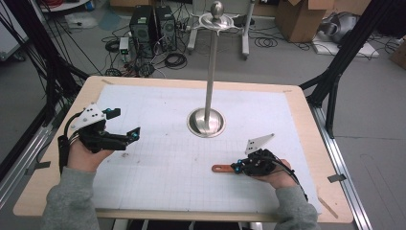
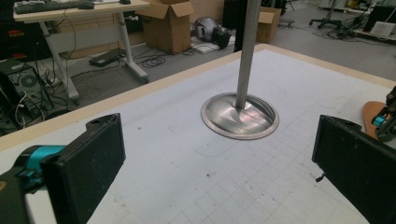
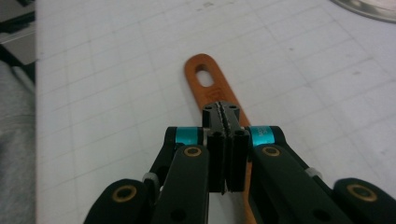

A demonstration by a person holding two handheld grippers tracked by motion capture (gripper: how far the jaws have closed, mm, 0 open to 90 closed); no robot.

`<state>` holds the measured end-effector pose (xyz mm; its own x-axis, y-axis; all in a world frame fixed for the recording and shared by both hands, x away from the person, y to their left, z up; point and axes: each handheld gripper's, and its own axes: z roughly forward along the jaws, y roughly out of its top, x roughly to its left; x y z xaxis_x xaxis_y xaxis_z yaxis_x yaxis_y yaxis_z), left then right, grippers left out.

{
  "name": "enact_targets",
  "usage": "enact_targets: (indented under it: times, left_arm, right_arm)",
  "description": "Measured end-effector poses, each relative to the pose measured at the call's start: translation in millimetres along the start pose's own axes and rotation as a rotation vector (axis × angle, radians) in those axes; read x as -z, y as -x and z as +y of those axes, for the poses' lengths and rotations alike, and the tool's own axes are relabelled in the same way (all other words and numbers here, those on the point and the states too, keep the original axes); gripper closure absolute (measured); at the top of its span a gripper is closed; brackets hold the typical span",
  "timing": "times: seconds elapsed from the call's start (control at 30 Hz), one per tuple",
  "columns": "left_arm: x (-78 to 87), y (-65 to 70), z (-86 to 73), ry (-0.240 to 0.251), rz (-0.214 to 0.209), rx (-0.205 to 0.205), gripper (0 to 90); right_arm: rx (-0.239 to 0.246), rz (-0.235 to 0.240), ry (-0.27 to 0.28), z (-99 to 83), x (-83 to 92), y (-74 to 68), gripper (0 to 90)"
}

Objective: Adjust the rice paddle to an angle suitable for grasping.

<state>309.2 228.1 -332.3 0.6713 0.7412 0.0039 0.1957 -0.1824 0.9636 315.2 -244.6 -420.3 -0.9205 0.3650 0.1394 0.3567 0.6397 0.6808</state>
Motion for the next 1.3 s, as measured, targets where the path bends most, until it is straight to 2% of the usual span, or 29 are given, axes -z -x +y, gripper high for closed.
enact_targets:
  times: [0.2,0.23,0.27,0.3,0.4,0.47,0.83,1.17,1.3]
  left_arm:
    - [-0.8,0.7,-0.2,-0.002,0.003,0.001,3.0]
    - [-0.8,1.2,-0.4,-0.003,0.000,0.002,3.0]
    - [-0.8,1.2,-0.4,-0.003,0.000,0.002,3.0]
    - [-0.3,0.9,-0.3,-0.004,0.002,-0.003,3.0]
    - [0.9,0.5,-0.2,-0.001,0.006,-0.002,3.0]
    - [1.9,0.6,0.0,0.001,0.007,0.004,3.0]
    - [9.5,0.6,-2.8,-0.003,0.025,0.002,3.0]
    - [19.7,-1.0,-6.8,-0.008,0.049,0.008,3.0]
    - [24.2,-1.0,-9.1,-0.008,0.051,0.012,3.0]
  right_arm:
    - [0.027,0.037,-0.019,0.6,-5.7,-3.3,89.4]
    - [0.046,0.060,-0.039,0.8,-8.5,-4.8,89.4]
    - [0.046,0.060,-0.039,0.8,-8.5,-4.8,89.4]
    - [0.049,0.085,-0.061,0.7,-12.5,-5.5,89.4]
    - [0.036,0.090,-0.092,-0.6,-17.0,-3.9,89.4]
    - [0.023,0.097,-0.089,-0.9,-17.1,-2.3,89.4]
    - [-0.010,0.056,-0.089,4.5,-20.2,4.3,89.3]
    - [-0.071,-0.023,-0.068,9.6,-22.8,16.4,89.4]
    - [-0.080,-0.044,-0.065,11.2,-23.8,20.1,89.4]
